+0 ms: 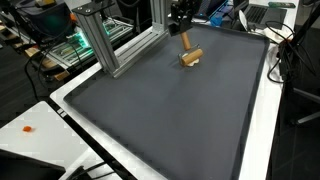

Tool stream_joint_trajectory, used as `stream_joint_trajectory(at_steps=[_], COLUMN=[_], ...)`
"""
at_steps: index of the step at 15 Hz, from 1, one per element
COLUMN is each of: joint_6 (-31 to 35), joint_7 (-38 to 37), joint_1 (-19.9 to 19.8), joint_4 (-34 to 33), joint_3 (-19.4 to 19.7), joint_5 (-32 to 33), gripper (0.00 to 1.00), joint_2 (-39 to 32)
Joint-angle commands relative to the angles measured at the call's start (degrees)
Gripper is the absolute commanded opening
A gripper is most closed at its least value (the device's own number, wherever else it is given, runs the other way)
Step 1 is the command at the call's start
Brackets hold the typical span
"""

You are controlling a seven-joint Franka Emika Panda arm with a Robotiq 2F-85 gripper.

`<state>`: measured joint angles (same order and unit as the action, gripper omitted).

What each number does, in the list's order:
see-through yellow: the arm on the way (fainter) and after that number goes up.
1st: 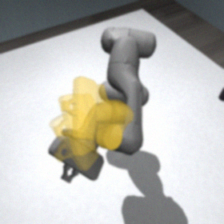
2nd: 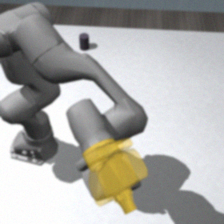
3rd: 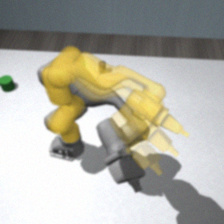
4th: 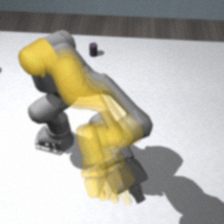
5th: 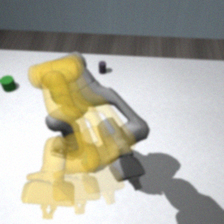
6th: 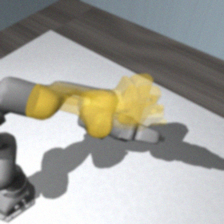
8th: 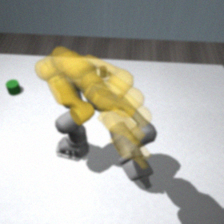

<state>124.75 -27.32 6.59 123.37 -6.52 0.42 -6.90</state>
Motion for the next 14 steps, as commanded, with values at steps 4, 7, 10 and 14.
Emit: stream_joint_trajectory(at_steps=[4, 7, 10, 14], joint_6=[-3.0, -5.3, -7.5, -12.7], joint_7=[2.2, 5.3, 6.8, 8.3], joint_1=[0.4, 0.1, 0.0, 0.2], joint_4=[-1.5, -2.5, -4.2, -6.3], joint_3=[0.4, 0.4, 0.5, 0.5], joint_5=[-2.0, -2.6, -2.7, -2.8], gripper=[0.35, 0.35, 0.35, 0.35], joint_2=[-1.4, -1.3, -2.1, -3.9])
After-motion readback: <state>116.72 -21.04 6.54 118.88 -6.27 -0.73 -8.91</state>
